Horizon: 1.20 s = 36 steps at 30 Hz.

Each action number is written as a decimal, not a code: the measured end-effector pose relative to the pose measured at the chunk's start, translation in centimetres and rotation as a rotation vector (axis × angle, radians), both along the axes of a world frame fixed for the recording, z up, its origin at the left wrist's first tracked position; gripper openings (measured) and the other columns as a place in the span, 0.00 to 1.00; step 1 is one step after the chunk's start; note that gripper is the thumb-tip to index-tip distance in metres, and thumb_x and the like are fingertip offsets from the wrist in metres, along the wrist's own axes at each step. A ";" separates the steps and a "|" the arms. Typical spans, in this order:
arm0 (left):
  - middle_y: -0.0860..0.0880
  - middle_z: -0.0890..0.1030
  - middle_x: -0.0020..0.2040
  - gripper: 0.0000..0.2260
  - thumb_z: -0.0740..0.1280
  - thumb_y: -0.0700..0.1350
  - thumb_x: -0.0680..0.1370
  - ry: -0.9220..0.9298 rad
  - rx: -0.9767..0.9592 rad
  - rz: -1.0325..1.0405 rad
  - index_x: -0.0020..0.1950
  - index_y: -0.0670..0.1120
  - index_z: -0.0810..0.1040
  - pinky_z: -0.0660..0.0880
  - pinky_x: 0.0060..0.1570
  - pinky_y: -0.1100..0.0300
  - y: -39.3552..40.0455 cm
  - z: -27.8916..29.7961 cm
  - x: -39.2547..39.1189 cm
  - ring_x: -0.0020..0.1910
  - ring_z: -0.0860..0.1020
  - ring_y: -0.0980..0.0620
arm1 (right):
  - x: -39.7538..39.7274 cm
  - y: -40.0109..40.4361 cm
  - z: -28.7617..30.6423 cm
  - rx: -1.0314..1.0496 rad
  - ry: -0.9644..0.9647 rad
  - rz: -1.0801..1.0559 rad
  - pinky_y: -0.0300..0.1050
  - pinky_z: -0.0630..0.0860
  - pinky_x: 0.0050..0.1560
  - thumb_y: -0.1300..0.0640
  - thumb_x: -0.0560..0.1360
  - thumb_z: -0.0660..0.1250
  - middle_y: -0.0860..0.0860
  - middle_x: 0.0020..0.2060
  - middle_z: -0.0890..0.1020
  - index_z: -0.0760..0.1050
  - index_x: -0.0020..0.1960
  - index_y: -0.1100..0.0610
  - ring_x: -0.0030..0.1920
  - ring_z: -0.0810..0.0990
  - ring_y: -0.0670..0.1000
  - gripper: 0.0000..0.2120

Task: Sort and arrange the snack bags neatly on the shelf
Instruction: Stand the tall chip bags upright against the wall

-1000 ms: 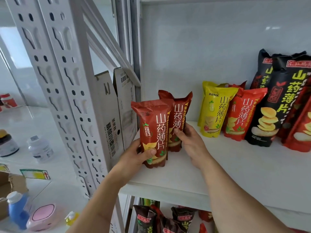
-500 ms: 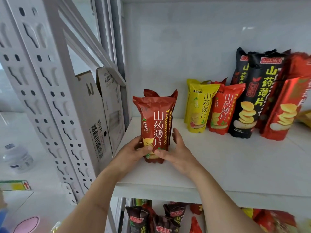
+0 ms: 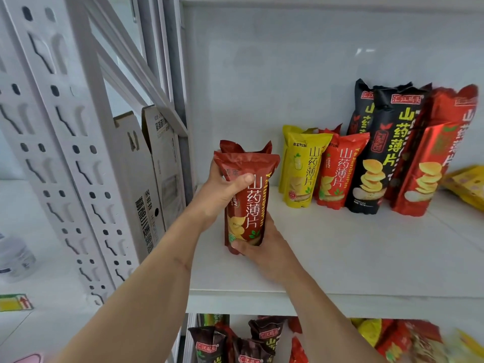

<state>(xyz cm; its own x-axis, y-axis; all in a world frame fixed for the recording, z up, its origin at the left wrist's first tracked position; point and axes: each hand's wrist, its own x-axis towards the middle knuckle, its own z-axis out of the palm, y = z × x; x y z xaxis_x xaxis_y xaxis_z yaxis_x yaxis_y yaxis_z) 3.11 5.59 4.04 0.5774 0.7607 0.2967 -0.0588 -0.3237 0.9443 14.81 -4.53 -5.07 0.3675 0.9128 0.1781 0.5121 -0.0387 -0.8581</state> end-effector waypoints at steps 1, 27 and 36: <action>0.54 0.79 0.64 0.59 0.77 0.75 0.49 0.007 -0.004 -0.008 0.75 0.57 0.60 0.75 0.56 0.60 0.1 -0.1 0.2 0.61 0.80 0.57 | 0.1 0.1 -0.1 -0.003 0.008 -0.004 0.53 0.76 0.63 0.33 0.59 0.73 0.39 0.63 0.77 0.55 0.73 0.35 0.62 0.77 0.46 0.47; 0.54 0.76 0.67 0.53 0.79 0.62 0.58 -0.089 -0.076 0.019 0.78 0.59 0.58 0.80 0.59 0.52 7.4 -2.1 10.1 0.60 0.81 0.54 | 8.1 8.3 -0.4 -0.049 -0.041 -0.122 0.54 0.79 0.57 0.28 0.60 0.68 0.45 0.60 0.79 0.54 0.71 0.38 0.57 0.80 0.52 0.45; 0.55 0.76 0.67 0.53 0.78 0.62 0.58 -0.093 -0.080 0.051 0.79 0.58 0.56 0.80 0.56 0.57 11.1 -2.4 12.5 0.59 0.81 0.56 | 9.7 12.2 -0.1 -0.027 -0.033 -0.151 0.52 0.79 0.56 0.30 0.59 0.66 0.47 0.58 0.80 0.58 0.71 0.44 0.54 0.81 0.51 0.44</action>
